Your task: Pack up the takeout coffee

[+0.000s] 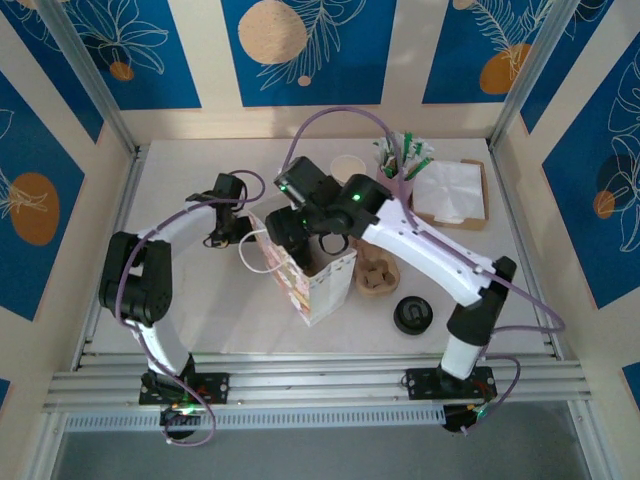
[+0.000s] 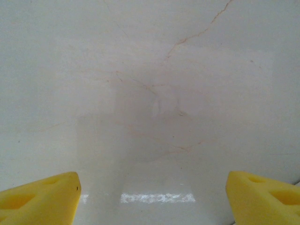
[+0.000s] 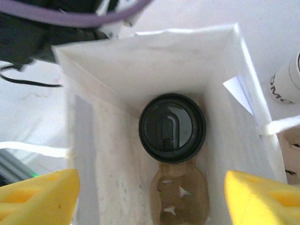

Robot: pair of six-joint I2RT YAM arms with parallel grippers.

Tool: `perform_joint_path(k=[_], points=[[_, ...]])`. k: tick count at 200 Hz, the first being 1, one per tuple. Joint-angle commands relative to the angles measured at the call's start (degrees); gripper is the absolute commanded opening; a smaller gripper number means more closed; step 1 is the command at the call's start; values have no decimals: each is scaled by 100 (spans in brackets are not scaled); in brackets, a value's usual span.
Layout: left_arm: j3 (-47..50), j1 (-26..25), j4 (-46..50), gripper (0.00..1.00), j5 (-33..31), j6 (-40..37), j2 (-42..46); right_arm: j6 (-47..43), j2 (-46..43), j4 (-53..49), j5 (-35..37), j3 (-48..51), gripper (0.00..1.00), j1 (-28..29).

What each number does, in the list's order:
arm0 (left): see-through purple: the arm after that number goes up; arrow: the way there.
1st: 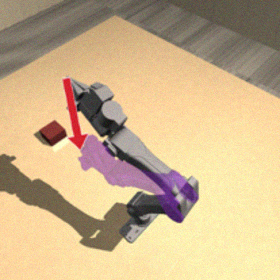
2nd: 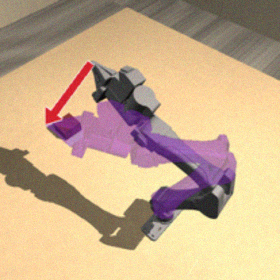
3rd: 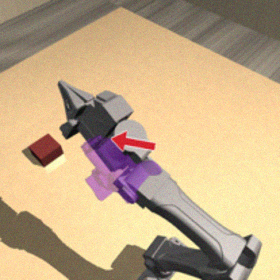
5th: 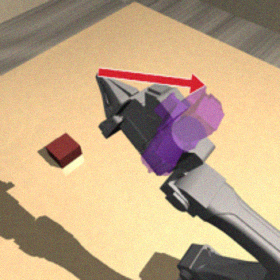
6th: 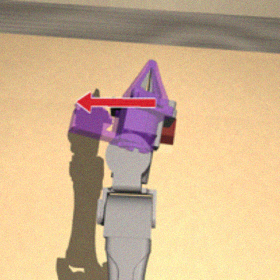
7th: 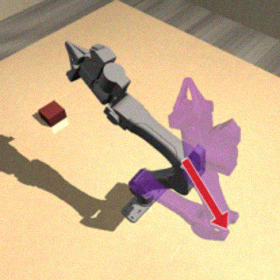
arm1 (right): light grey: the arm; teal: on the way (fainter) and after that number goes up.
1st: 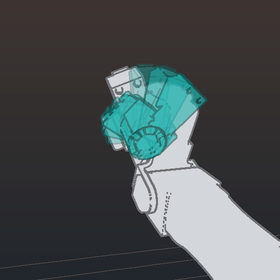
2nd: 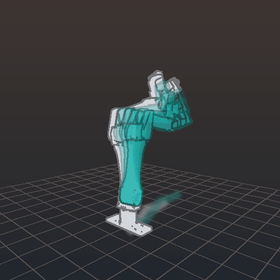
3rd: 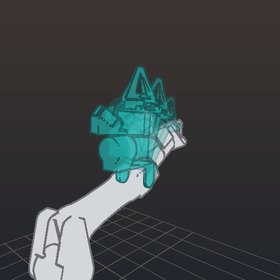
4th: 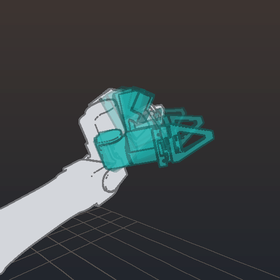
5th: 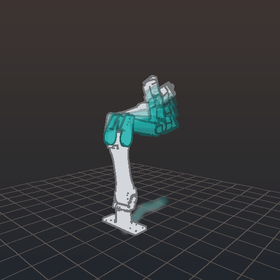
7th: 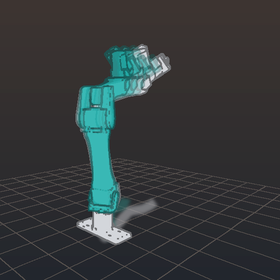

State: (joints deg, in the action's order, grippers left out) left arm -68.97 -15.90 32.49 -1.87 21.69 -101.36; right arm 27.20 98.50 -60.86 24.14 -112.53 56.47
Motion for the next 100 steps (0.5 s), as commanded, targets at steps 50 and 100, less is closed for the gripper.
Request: perform_joint_path(k=[50,100], points=[[-130,-62,144,81,-221,-225,404,-498,-1144,713,88,-32,74,30],[-57,-65,69,81,-524,-317,772,-865,-2015,1379,964,760,74,-279]])
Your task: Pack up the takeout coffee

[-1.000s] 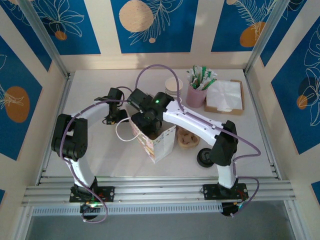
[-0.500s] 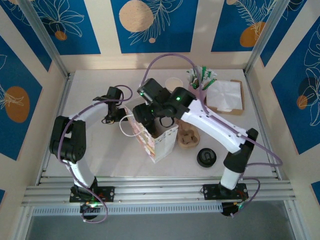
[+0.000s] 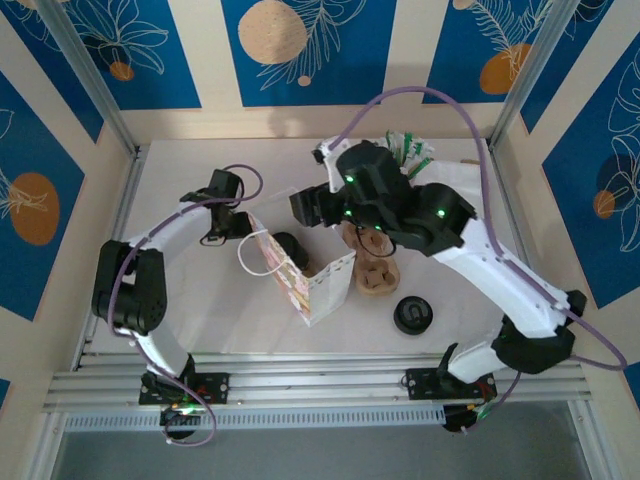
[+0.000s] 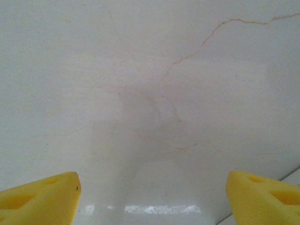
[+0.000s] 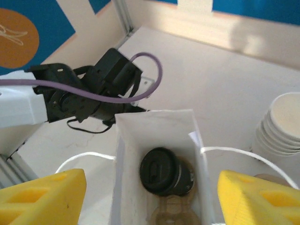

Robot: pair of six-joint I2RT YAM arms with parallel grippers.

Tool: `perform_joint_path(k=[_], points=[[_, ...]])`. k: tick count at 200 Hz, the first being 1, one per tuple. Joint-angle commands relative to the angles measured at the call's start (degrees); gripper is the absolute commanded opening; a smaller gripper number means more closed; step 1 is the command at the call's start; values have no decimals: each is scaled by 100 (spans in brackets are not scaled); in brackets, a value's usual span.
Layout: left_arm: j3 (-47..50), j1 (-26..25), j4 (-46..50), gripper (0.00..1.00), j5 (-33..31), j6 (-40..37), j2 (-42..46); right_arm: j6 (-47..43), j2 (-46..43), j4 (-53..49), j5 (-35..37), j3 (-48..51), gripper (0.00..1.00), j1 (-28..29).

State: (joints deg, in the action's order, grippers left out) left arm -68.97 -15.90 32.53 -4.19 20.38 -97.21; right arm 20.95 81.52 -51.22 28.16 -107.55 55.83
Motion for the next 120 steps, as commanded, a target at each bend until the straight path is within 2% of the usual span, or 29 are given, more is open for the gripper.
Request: perform_joint_path(k=[1,51,92,120], points=[[-52,-64,58,81,-306,-189,363,-240,-332,417,573,274,74,-227],[106,-46,-94,82,-876,-364,998,-43,-800,500,572,953,76,-1272],[358,-36,-279,84,-1473,-480,1677,288,-953,637,-207,1532,75,-2659],[637,-36,-536,85,-1690,-558,2206,352,-881,610,-552,1713,75,-3372]])
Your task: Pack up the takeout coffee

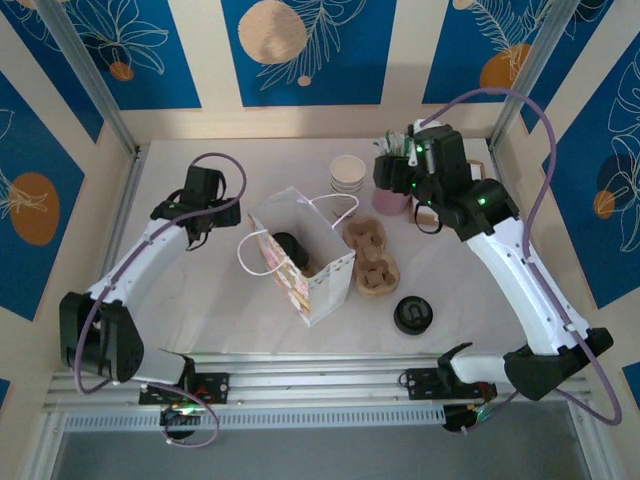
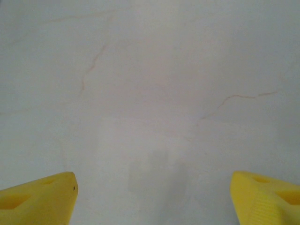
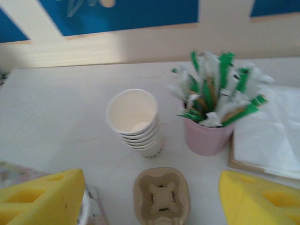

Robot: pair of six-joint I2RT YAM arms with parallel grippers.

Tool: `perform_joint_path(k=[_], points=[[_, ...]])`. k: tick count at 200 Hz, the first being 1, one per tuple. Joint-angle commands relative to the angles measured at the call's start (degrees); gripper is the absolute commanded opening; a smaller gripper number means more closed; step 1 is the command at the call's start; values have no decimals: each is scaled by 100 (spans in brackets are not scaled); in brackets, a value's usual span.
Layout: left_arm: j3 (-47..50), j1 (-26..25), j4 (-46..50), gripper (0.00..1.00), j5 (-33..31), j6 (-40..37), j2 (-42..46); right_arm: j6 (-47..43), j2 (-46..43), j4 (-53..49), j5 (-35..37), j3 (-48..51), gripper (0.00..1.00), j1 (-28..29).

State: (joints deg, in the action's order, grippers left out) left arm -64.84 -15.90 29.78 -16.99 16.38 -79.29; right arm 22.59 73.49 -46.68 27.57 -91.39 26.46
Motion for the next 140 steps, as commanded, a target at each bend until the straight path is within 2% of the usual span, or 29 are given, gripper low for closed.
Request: perform_joint_path(k=[1,26,55,92,140], points=[[234,-40,-270,85,-414,-160,436,191,-75,157,-504,106,75,-459],[439,-36,-499,86,-413,-174,818,194,55,148,-927,234,72,-897],[538,-36,-597,87,-267,-262,1078,111,376,-29,-990,251,67,-1194],[699,-36,-791,87,-116,-332,1291,-34,887,-215,-998,174,54,-1371],[737,-36,-803,87,-115,-381,1311,-64,1387,-95,-923,-8,45,-1444]])
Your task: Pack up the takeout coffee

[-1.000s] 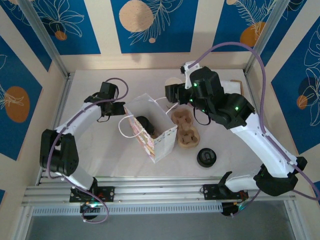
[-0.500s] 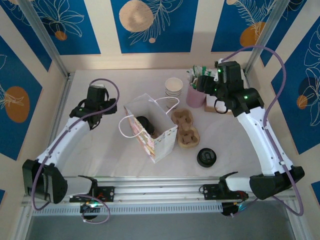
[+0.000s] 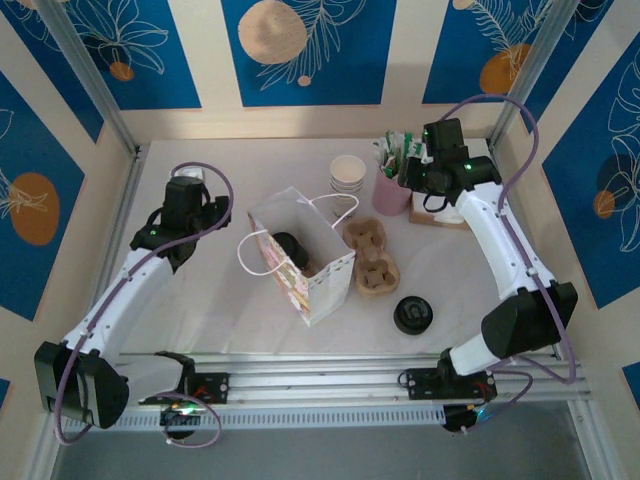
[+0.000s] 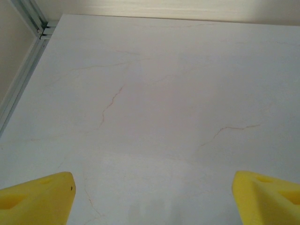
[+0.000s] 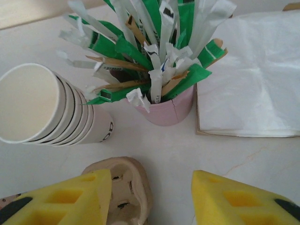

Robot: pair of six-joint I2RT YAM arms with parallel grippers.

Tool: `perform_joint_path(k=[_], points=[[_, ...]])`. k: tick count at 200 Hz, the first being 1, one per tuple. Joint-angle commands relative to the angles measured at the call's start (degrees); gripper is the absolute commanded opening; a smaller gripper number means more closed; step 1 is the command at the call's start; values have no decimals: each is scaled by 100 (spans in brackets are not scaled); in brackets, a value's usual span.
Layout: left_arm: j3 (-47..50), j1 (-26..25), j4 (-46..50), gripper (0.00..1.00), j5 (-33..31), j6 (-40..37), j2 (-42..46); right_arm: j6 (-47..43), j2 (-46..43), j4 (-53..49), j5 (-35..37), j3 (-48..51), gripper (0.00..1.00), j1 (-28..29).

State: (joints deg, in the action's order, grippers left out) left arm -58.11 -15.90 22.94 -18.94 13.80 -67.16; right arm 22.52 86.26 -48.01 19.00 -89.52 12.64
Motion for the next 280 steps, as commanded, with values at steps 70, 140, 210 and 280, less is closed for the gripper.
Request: perform_joint_path(k=[70,140,210,280], points=[[93,-36,-116,83,-11,-134,141,121,601,288,-216,-559,30,37],[133,-36,-153,73,69,-106,150,128,1153,332,-106,-1320,28,36],[116,-38,-132,70,136,-108,102,244,1060,248,-83,-1286,29,-476],[107,-36,-114,66,201,-100,23,244,1222,355,-302,-1187,24,-624]])
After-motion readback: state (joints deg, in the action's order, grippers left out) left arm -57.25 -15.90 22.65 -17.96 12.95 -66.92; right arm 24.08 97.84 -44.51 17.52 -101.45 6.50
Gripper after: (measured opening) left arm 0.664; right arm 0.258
